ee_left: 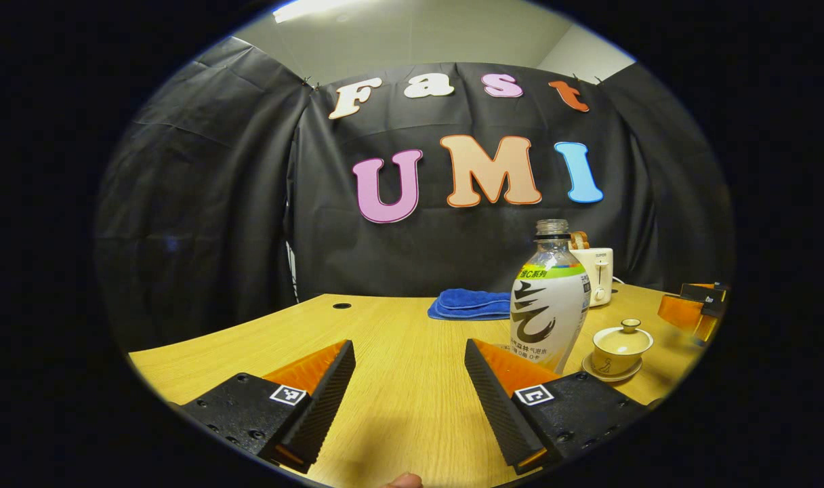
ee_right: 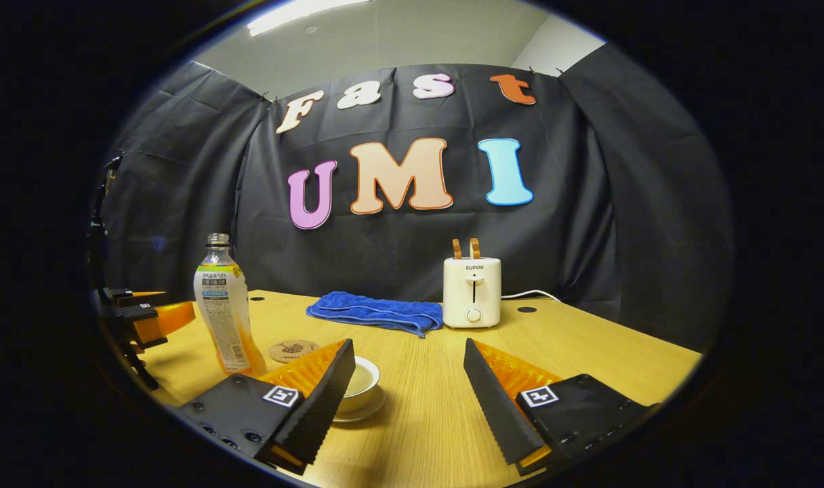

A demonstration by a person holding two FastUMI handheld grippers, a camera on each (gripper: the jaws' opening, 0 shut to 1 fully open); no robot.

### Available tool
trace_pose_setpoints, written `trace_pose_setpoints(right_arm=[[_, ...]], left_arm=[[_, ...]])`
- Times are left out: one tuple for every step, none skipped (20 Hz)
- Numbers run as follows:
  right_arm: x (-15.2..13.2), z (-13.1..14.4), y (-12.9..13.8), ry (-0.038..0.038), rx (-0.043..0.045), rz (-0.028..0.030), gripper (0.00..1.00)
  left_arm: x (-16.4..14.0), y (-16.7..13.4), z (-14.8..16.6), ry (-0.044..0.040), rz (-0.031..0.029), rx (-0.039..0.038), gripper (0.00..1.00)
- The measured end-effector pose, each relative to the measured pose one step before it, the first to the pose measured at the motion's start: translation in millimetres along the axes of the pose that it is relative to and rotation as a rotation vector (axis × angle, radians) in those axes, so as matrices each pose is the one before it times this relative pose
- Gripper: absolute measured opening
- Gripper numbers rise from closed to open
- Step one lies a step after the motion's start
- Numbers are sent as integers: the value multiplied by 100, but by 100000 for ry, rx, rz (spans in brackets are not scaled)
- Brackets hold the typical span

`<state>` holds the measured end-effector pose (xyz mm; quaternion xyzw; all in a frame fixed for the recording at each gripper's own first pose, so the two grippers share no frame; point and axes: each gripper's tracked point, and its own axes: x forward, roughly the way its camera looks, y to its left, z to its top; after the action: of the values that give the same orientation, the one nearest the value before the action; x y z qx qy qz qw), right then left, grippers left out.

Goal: Open the teacup lid with one hand, grasp the water bottle and pour water into the teacup with the other hand; after pouring, place the water bottle on the coaster and then close the teacup lid.

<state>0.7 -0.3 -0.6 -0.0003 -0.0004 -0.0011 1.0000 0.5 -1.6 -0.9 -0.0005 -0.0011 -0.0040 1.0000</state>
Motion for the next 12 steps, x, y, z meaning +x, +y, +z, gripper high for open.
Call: trace_pose_setpoints(right_arm=[[12, -31, -13, 32, 15, -4, 100], [61, 41, 40, 2, -4, -19, 100], [-30, -53, -9, 19, 19, -17, 100], [-3, 26, 10, 38, 8, 19, 100], [30, -14, -3, 59, 9, 14, 100], [-6, 0, -1, 135, 30, -24, 100], [-65, -34, -52, -100, -20, -255, 100], [43, 79, -259, -83, -50, -1129, 100], [-28, -68, -147, 97, 115, -609, 100], [35, -24, 123, 19, -53, 101, 100], [28, 114, 232, -176, -78, 760, 100], [11, -23, 227, 52, 95, 1042, 100]], left_arm=[[177, 42, -38, 69, -6, -28, 95], [-11, 10, 10, 33, -17, -1, 95], [-48, -55, -48, -50, 13, -38, 95], [19, 16, 34, 83, 3, 30, 95], [19, 14, 14, -95, 19, 5, 95], [6, 39, 11, 37, 50, 41, 95], [0, -9, -60, -21, 90, 11, 95], [18, -8, 37, -27, 12, 37, 95], [3, -10, -35, 3, 34, -2, 95], [-23, 3, 31, -26, 17, -30, 95], [0, -5, -44, 8, 1, -1, 95], [-9, -28, 55, -16, -5, 16, 95]])
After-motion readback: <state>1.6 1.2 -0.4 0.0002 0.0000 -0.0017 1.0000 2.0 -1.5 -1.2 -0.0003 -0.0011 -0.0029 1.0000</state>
